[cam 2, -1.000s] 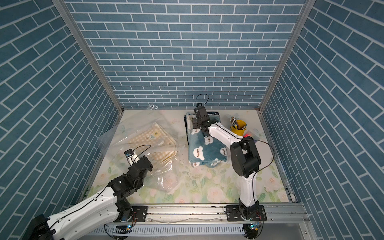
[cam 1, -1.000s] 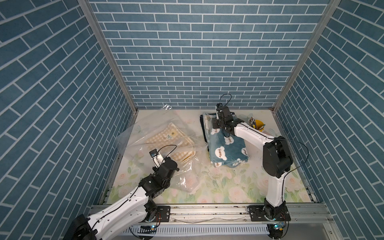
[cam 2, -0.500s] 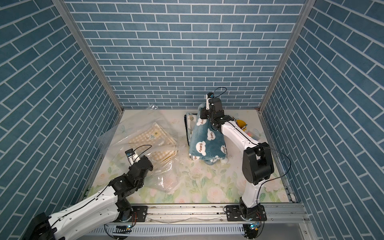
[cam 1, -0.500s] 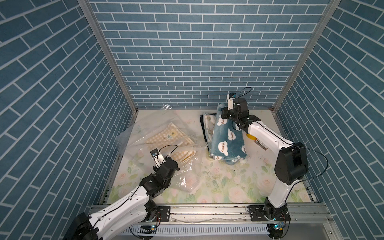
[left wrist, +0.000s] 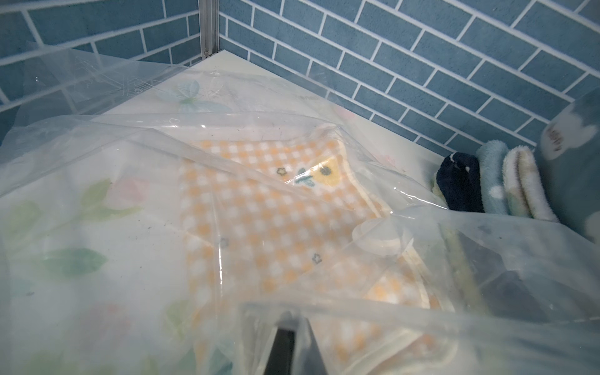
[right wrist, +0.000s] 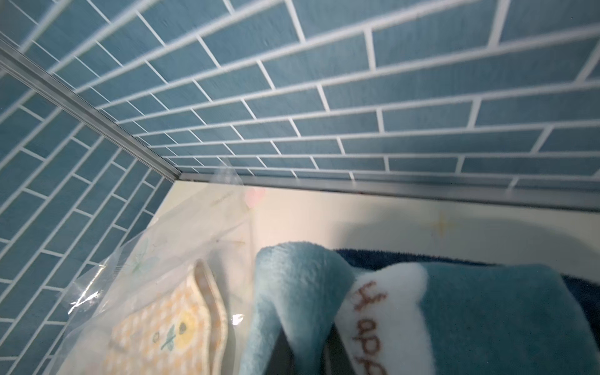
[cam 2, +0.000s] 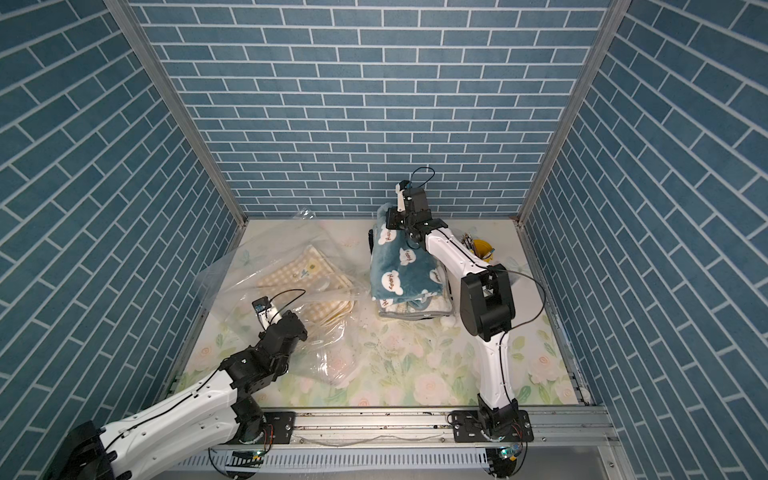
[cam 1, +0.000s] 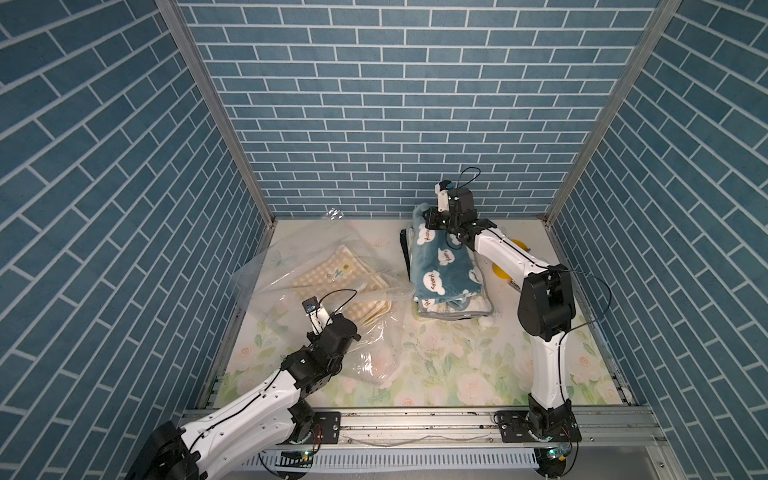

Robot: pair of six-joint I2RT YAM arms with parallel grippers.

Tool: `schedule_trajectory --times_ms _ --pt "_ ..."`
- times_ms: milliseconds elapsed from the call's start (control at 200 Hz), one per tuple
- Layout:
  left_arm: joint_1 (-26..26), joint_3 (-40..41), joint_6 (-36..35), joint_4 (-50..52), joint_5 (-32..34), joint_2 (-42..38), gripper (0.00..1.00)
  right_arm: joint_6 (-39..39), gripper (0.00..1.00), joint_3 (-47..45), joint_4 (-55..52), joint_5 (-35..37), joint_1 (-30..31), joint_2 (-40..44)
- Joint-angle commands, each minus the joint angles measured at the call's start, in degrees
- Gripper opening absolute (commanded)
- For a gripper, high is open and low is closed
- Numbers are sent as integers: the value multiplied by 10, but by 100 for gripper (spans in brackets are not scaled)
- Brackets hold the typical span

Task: Take the blanket out of the vacuum bag
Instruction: Place the blanket at the center of the board.

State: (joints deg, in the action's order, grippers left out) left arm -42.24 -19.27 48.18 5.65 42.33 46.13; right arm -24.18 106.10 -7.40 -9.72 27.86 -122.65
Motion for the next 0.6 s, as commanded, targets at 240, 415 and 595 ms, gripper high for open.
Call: schedule_trajectory --times_ms 240,415,595 --pt "4 -16 -9 17 1 -16 0 -6 61 -12 -37 11 11 101" --pt "4 -16 -7 14 -5 -31 1 1 67 -123 -37 40 3 233" --pt "4 -21 -11 11 -15 -37 2 -112 69 -443 112 -28 -38 440"
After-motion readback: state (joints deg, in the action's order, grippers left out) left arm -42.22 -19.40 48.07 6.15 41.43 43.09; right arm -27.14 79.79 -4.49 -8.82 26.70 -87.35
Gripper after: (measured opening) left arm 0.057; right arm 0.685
